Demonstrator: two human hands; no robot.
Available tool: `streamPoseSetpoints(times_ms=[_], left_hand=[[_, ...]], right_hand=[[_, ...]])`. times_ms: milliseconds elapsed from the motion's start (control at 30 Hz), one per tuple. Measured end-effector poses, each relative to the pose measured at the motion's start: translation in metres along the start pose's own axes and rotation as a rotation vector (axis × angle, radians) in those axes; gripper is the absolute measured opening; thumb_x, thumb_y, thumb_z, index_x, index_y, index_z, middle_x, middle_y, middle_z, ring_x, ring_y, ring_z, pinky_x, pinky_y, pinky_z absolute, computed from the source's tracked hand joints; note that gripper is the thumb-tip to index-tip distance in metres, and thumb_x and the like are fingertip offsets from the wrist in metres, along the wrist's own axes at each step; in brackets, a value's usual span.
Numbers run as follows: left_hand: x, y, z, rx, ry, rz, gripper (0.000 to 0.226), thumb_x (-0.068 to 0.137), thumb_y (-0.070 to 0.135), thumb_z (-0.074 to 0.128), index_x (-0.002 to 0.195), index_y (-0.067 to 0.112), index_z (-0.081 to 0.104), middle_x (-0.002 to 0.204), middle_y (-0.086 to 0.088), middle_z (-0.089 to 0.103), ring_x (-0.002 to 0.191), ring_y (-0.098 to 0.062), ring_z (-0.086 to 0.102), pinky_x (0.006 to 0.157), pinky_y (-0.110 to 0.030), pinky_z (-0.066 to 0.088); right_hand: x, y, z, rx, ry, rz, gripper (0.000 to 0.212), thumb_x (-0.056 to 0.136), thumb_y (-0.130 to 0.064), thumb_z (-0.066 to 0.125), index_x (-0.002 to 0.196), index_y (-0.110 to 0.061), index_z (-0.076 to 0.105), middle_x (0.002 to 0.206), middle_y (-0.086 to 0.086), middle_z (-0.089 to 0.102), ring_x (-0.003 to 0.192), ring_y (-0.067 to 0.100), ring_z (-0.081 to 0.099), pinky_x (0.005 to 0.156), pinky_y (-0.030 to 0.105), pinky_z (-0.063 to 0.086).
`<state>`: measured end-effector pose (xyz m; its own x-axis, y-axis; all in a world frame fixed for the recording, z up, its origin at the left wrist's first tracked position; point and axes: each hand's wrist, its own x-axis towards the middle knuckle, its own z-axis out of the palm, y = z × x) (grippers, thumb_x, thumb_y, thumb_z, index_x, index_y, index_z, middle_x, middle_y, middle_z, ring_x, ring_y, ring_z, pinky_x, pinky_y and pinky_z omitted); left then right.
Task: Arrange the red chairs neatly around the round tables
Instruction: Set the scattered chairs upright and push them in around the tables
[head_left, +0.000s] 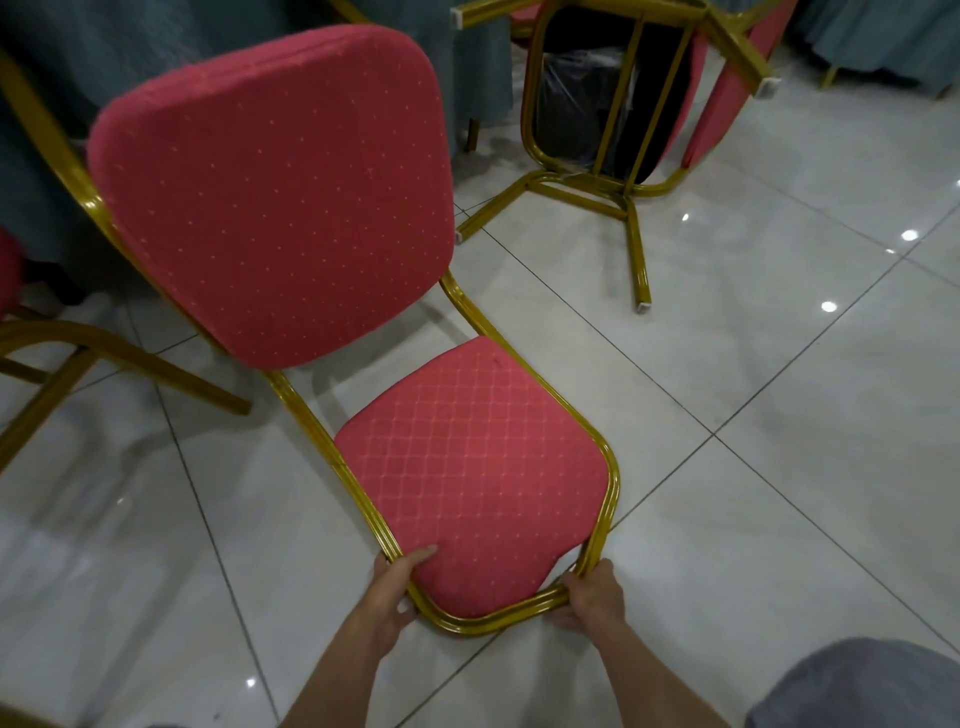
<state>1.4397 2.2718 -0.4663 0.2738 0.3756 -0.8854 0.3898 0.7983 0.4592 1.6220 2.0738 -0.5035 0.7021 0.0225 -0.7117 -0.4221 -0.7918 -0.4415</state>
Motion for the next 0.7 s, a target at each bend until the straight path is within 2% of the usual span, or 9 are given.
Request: streamPoseSetpoints(times_ms=[100,233,367,433,567,700], left_hand=[[-0.004,0.002,-0.005,-0.003,-0.021,-0.001,0.088,0.072,0.034,0.090,0.143,0.030,0.040,0.132,-0.004,0.063,0.122,-0.027,0.057,0.093,-0.048,0.053],[-0.009,0.002,-0.008,0.028,-0.011,0.008,0.097,0.068,0.041,0.092,0.145,0.034,0.034,0.137,-0.003,0.059,0.126,-0.029,0.053,0.106,-0.056,0.048],[-0.025,0.000,-0.010,0.045,-0.048,0.051,0.079,0.077,0.043,0.086,0.141,0.039,0.041,0.138,0.003,0.060,0.127,-0.025,0.056,0.107,-0.055,0.047],[-0.035,0.002,-0.012,0.068,-0.070,0.074,0.073,0.080,0.042,0.084,0.140,0.043,0.043,0.138,0.005,0.061,0.125,-0.023,0.058,0.105,-0.053,0.049],[-0.053,0.006,-0.009,0.104,-0.091,0.093,0.065,0.086,0.039,0.080,0.137,0.054,0.043,0.135,0.007,0.065,0.121,-0.022,0.062,0.100,-0.051,0.052],[-0.090,0.003,-0.003,0.062,-0.112,0.107,0.087,0.082,0.037,0.085,0.143,0.066,0.031,0.131,0.013,0.069,0.123,-0.020,0.062,0.102,-0.051,0.052]], right_hand=[[-0.002,0.007,0.002,-0.056,0.018,-0.071,0.018,0.092,-0.032,0.068,0.095,-0.021,0.055,0.081,0.004,0.072,0.059,0.023,0.074,0.067,0.042,0.065],[-0.009,0.016,0.003,-0.161,0.085,-0.157,0.022,0.091,-0.044,0.069,0.093,-0.025,0.058,0.084,-0.003,0.068,0.077,0.018,0.068,0.077,0.037,0.059],[-0.011,0.012,-0.011,-0.106,0.097,-0.168,0.030,0.083,-0.037,0.080,0.091,-0.016,0.061,0.097,0.011,0.061,0.081,0.026,0.063,0.073,0.036,0.052],[-0.011,0.007,-0.021,-0.040,0.088,-0.182,0.026,0.079,-0.028,0.083,0.084,-0.013,0.062,0.091,0.011,0.063,0.076,0.025,0.062,0.067,0.032,0.048],[-0.017,0.005,-0.032,0.081,0.081,-0.183,0.026,0.079,-0.019,0.082,0.073,-0.013,0.057,0.071,0.005,0.062,0.072,0.026,0.064,0.072,0.044,0.058],[-0.032,0.006,-0.064,0.087,0.070,-0.175,0.032,0.076,-0.018,0.085,0.075,-0.005,0.055,0.068,0.009,0.060,0.068,0.031,0.066,0.066,0.048,0.060]])
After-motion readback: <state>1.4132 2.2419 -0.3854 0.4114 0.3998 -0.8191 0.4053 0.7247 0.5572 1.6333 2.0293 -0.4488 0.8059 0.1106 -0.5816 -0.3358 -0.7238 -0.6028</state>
